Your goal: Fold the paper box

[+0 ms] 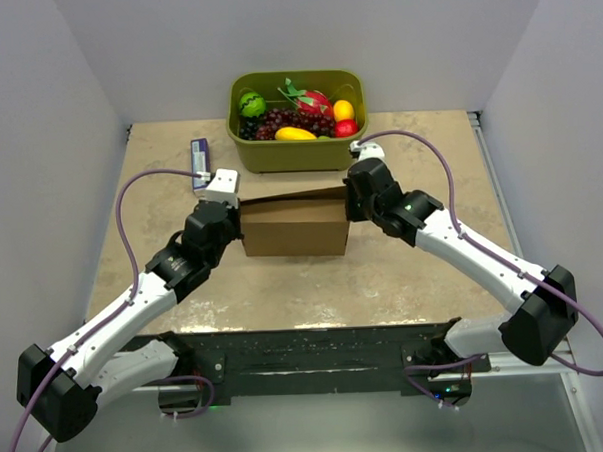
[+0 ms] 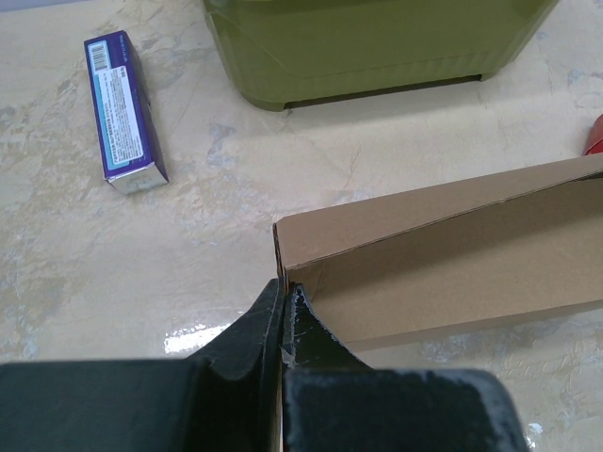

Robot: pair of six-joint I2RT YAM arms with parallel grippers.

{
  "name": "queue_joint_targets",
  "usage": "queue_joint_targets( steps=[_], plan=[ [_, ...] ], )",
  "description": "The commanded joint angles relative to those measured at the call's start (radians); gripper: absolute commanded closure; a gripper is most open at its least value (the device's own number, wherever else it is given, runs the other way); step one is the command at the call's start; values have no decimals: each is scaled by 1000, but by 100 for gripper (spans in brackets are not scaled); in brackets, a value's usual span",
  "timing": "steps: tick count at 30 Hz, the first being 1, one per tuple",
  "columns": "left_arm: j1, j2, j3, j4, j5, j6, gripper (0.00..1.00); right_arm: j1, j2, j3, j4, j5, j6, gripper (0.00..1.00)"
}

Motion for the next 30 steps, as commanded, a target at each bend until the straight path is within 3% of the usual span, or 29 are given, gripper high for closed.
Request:
queue_joint_targets(
  steps=[1, 25, 27, 30],
  plan=[
    [-9, 10, 8, -78, 29, 15, 100, -19, 2, -16, -57, 66, 0, 100],
    [-9, 37, -3, -78, 57, 6, 100, -45, -84, -148, -143, 18, 92, 100],
    [-9, 37, -3, -79, 58, 7, 100, -45, -100, -102, -160, 32, 86, 94],
    [-9, 33, -2, -79, 60, 7, 100, -45, -108, -26, -177, 51, 68, 74]
  ],
)
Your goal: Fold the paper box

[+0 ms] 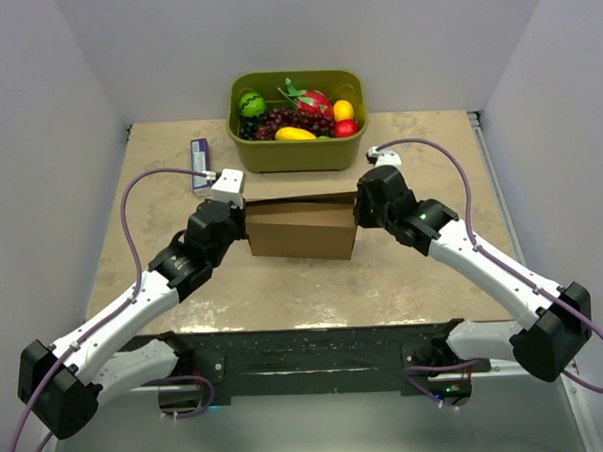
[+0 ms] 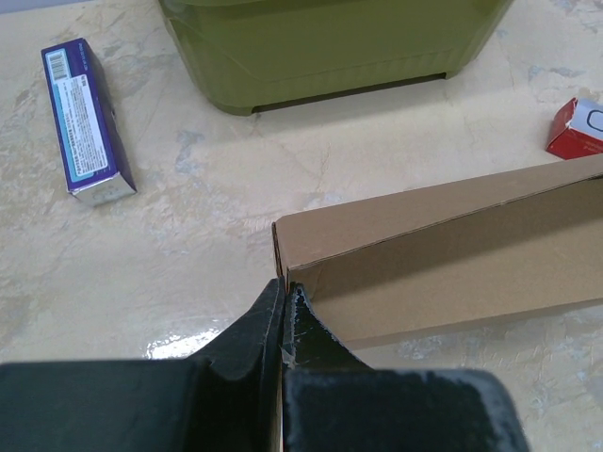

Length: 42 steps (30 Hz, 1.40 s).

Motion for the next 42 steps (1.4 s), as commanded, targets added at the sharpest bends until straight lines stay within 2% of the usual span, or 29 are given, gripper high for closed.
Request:
queue_joint_targets(
  steps=[1, 7, 20, 30, 32, 33, 35, 42],
  plan=[
    [-2, 15, 0, -108, 14, 9, 100, -15, -10, 88, -181, 57, -25, 71],
    [-2, 6, -2, -112, 16, 12, 100, -15, -9, 183, -135, 31, -56, 55],
    [-2, 18, 0, -106, 16, 17, 100, -15, -7, 176, -119, -3, -73, 58],
    [-4, 22, 0, -101, 28, 16, 100, -15, -4, 121, -78, -3, -99, 72],
    [-2, 22, -1, -101, 28, 16, 100, -15, 6, 118, -75, -7, -105, 80],
    [-2, 22, -3, -101, 28, 14, 100, -15, 8, 116, -73, -7, -107, 90],
    [-4, 22, -6, -101, 28, 9, 100, -15, -1, 102, -77, -6, -111, 100],
    [-2, 29, -26, -98, 43, -18, 100, -11, -43, 12, -103, -43, -79, 100]
  ],
)
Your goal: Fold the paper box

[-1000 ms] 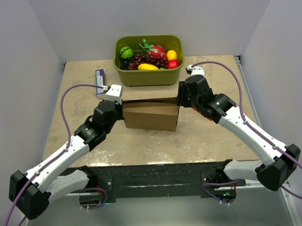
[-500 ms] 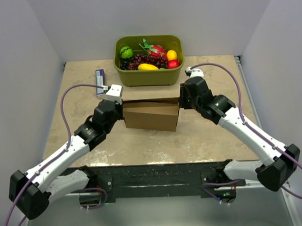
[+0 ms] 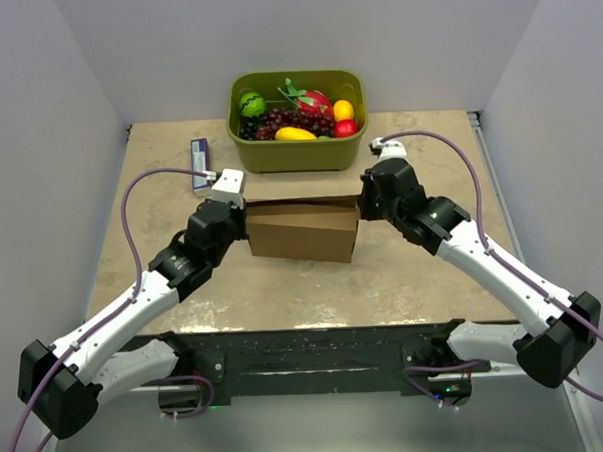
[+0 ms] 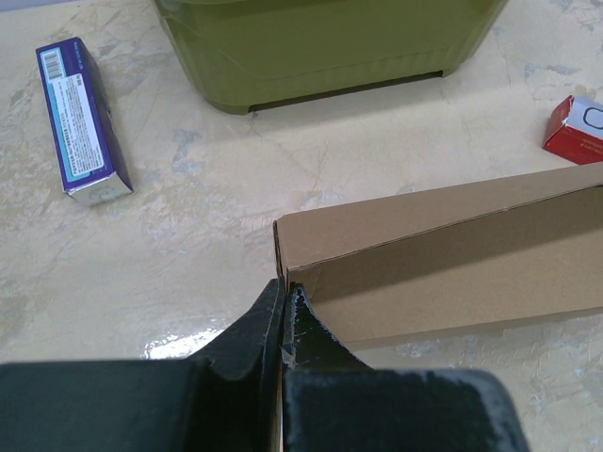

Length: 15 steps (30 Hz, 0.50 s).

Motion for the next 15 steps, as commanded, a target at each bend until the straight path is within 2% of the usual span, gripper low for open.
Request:
queue_joint_targets(
  steps=[1, 8, 15],
  plan=[
    [-2, 28, -31, -96, 28, -21, 100, 5, -25, -78, -68, -20, 18, 100],
    [-2, 19, -38, -98, 33, -30, 100, 31, -67, -152, -163, 52, 65, 100],
    [-4, 14, -38, -101, 34, -33, 100, 50, -62, -158, -222, 111, 78, 100]
  ],
)
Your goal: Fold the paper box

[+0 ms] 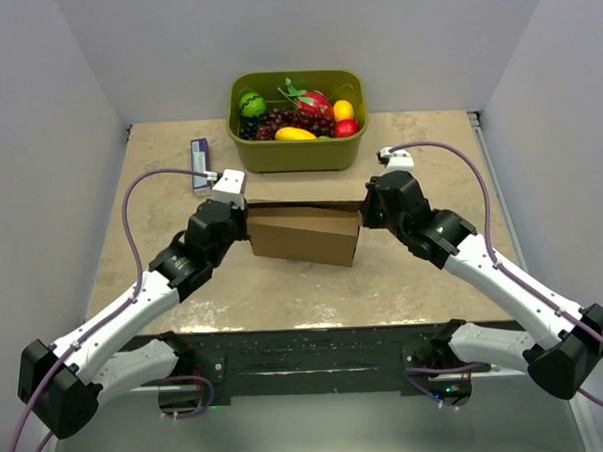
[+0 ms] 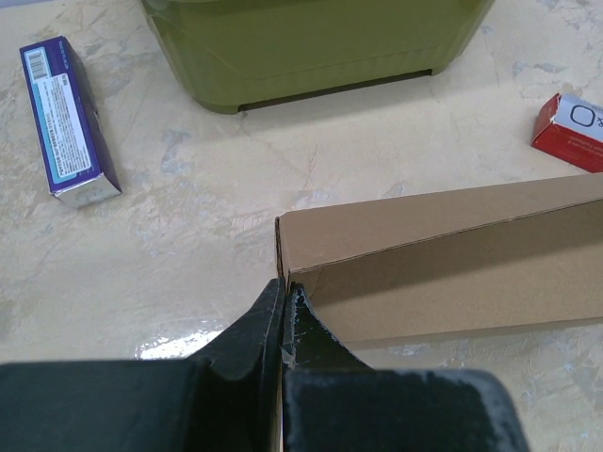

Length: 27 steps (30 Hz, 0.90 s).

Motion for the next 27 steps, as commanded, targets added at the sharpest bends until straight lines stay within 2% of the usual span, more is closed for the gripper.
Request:
queue_joint_targets(
  steps=[1, 27],
  plan=[
    [-2, 13, -33, -109, 16, -24, 100, 19, 47, -56, -264, 63, 11, 100],
    [-4, -4, -28, -114, 6, -16, 100, 60, 165, 48, -546, 217, 66, 100]
  ],
)
